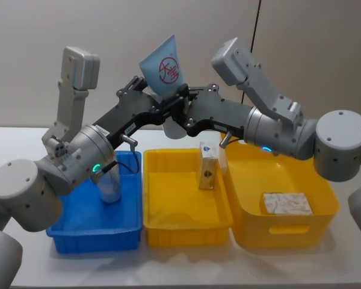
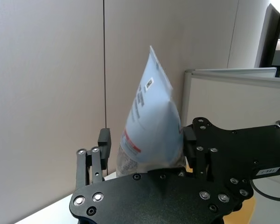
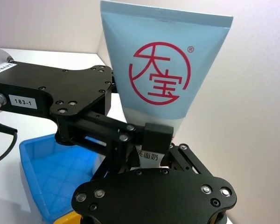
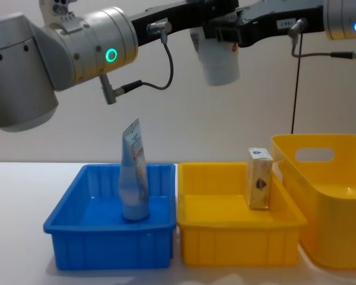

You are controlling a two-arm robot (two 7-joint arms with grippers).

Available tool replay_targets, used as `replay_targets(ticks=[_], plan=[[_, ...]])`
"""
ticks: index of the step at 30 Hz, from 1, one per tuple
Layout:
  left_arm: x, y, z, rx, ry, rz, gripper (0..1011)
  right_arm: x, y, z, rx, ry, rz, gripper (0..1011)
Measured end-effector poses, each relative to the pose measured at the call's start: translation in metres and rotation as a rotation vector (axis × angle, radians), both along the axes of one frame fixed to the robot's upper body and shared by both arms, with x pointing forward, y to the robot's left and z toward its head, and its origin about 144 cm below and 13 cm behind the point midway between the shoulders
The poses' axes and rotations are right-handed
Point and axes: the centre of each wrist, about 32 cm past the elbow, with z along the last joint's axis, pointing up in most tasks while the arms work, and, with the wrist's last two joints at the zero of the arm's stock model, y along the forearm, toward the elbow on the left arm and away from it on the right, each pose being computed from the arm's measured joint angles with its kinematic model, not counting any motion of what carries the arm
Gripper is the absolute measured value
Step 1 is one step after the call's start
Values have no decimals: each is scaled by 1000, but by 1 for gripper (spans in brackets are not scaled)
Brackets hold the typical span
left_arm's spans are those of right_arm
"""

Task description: Bimanual collaborative sorting of washing and personal care products

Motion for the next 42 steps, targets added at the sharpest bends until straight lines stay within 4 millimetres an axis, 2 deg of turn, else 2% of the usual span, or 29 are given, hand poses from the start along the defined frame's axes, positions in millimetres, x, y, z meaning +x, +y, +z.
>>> replay_targets(ticks=[4,7,29,42], plan=[[0,0,0,0,0,0,964,0,-1,0,-3,-1,-2,177],[0,0,0,0,-1,-1,1002,-1,-4,0,-10,-3,-10,162],[0,0,1,-3,-4,1,1003,-25,-65,-3,-93,11,-245,145],[0,0,1,-5,-5,0,1003,-25,-110,9,-129,71,-427,145]])
